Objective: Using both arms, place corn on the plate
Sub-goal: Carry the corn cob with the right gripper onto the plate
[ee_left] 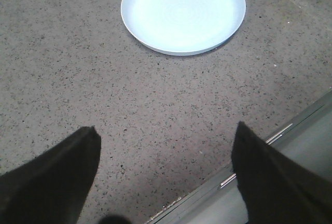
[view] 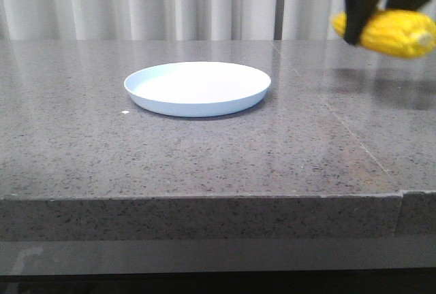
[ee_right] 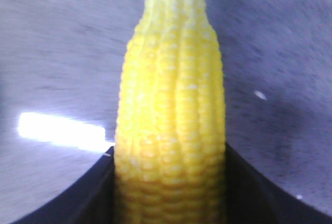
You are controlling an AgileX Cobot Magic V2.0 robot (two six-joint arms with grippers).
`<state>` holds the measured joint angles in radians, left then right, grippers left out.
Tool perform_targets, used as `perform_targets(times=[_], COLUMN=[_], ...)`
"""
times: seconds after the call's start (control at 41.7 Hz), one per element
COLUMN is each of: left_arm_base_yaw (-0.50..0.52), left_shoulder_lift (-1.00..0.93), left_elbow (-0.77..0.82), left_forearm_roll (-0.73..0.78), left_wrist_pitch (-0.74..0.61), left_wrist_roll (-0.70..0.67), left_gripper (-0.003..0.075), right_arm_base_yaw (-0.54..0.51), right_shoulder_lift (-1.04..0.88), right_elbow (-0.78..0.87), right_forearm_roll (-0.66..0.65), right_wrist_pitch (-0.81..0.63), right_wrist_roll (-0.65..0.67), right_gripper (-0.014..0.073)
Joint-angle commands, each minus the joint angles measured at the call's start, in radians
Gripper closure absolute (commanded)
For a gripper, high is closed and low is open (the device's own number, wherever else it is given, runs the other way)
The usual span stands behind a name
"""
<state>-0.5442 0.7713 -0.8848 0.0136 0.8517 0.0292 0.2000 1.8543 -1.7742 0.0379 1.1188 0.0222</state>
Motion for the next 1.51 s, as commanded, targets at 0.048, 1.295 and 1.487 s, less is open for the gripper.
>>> perform_targets(times=[0.048, 1.295, 1.487], left_arm_base_yaw=[-0.008, -0.008, -0.008], left_shoulder_lift=[-0.002, -0.002, -0.002], left_elbow=[-0.026, -0.026, -0.026], left_forearm_roll=[-0.005, -0.005, -0.005], left_wrist_pitch=[-0.07, -0.07, -0.07], left_wrist_roll=[-0.009, -0.009, -0.009], left_gripper=[0.0206, 0.0206, 0.0206], right_arm_base_yaw=[0.121, 0.312, 0.312], right_shoulder_lift=[-0.066, 0.06, -0.118], right_elbow=[-0.103, -0.109, -0.059], right_forearm_roll=[0.011, 0.117, 0.07], right_wrist_pitch=[0.027, -0.254, -0.237], right_wrist_roll=[-0.004, 0.019, 0.011], right_gripper=[0.0335, 0.0034, 0.0034])
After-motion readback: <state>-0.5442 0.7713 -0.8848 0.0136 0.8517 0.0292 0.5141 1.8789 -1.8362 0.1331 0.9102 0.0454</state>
